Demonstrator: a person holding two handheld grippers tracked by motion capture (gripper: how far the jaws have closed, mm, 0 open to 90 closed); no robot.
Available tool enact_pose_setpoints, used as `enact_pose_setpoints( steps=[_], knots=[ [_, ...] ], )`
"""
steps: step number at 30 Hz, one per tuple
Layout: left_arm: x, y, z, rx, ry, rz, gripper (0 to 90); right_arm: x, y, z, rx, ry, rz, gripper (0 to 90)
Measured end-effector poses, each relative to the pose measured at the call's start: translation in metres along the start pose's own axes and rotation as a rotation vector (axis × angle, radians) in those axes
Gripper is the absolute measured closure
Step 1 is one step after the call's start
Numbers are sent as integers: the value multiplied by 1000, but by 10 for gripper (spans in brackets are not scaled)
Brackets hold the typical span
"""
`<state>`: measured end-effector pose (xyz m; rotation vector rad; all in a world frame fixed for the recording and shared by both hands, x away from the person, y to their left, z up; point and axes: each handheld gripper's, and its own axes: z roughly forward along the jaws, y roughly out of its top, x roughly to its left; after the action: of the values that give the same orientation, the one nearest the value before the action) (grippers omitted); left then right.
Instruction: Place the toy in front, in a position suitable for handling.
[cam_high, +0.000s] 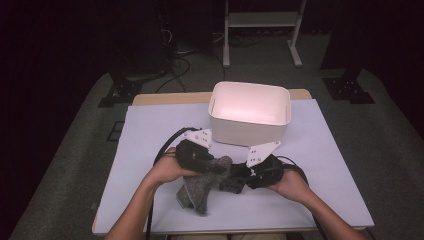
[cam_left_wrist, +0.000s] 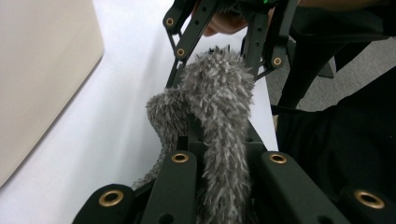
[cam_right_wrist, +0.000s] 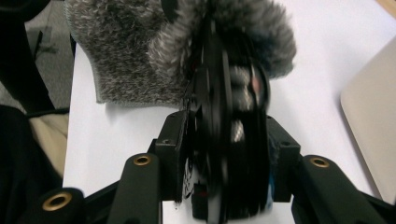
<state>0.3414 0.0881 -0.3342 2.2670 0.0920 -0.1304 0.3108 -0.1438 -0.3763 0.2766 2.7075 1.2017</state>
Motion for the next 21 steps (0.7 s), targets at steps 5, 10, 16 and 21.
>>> enact_pose_setpoints(
  steps=[5,10,16,21],
  knots=[
    [2,4,12,6,-23,5,816,-1,-5,-6,15,7,-1,574],
    [7,1,29,20,-46,-9,816,-3,-12,-11,23,16,5,574],
    [9,-3,44,50,-50,-21,816,-5,-21,-18,36,25,16,575],
    [14,-8,55,54,-67,-47,817,-6,-29,-24,61,35,23,576]
  ],
)
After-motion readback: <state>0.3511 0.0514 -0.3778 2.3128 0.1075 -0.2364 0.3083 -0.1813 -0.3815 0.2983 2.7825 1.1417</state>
